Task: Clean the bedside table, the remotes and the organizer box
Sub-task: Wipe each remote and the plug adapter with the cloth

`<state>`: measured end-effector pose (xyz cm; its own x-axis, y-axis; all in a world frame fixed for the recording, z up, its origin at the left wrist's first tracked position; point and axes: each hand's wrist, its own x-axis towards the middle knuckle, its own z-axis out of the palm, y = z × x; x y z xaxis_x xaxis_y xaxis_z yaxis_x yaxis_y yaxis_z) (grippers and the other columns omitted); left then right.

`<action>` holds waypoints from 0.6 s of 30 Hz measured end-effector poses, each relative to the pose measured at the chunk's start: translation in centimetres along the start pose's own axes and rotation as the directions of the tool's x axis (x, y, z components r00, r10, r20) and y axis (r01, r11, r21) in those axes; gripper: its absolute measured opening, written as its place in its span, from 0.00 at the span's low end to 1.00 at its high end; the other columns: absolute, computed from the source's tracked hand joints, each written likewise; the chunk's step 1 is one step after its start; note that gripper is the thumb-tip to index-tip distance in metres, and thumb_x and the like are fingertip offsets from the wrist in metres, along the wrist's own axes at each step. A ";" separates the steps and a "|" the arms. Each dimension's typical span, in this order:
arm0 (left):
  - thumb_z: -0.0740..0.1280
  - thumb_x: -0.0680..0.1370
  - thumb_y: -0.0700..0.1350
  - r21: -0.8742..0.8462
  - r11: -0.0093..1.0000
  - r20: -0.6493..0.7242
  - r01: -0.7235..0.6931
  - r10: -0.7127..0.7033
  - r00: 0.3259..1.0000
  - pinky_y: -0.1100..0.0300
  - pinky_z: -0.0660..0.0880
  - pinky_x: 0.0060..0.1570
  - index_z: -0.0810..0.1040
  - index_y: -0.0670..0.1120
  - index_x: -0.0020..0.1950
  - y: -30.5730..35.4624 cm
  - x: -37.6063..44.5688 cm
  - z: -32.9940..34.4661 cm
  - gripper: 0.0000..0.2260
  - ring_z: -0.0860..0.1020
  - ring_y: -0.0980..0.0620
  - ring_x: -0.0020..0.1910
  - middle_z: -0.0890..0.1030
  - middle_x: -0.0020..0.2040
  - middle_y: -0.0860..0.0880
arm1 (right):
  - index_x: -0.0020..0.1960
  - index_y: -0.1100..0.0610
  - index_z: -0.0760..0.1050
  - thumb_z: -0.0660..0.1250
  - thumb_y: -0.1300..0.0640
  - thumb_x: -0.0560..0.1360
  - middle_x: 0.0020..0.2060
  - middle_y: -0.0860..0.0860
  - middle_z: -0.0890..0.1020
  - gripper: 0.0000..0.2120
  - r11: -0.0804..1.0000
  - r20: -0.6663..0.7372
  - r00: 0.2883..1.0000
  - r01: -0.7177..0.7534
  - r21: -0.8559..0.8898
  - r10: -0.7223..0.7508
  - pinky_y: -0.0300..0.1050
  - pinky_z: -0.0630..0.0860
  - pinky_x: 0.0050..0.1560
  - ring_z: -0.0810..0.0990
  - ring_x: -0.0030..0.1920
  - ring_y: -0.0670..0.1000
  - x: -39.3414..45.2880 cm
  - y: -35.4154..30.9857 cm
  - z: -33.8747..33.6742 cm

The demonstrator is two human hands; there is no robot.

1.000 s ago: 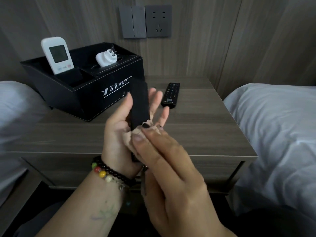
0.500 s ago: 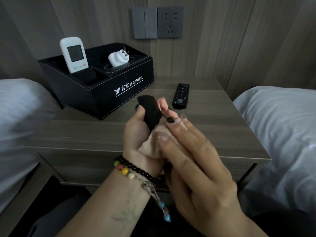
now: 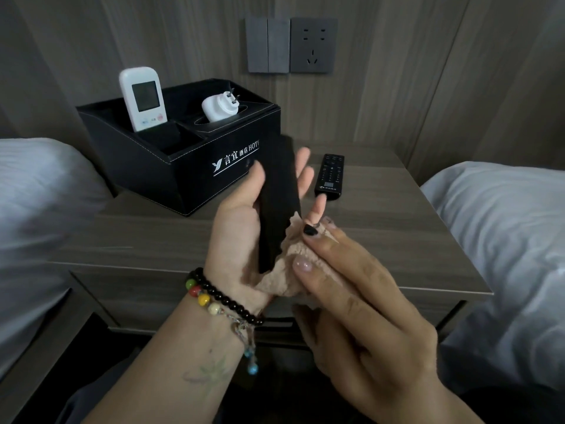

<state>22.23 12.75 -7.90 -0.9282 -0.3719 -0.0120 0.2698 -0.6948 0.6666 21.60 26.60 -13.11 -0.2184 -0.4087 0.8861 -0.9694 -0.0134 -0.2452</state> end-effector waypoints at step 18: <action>0.61 0.79 0.49 0.775 0.592 0.355 -0.221 -0.119 0.927 0.61 0.79 0.36 0.71 0.68 0.57 -4.0 -3.5 0.4 0.13 0.81 0.63 0.48 0.80 0.54 0.66 | 0.62 0.63 0.77 0.60 0.73 0.73 0.60 0.54 0.79 0.20 0.909 -0.202 0.887 -0.414 0.054 0.416 0.32 0.70 0.62 0.75 0.64 0.43 2.1 4.6 -2.8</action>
<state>24.36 17.03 -10.23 -0.9838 -0.0432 0.1740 0.1659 0.1475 0.9750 16.41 28.20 -11.23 -0.6196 -0.1832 0.7633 -0.7844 0.1074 -0.6109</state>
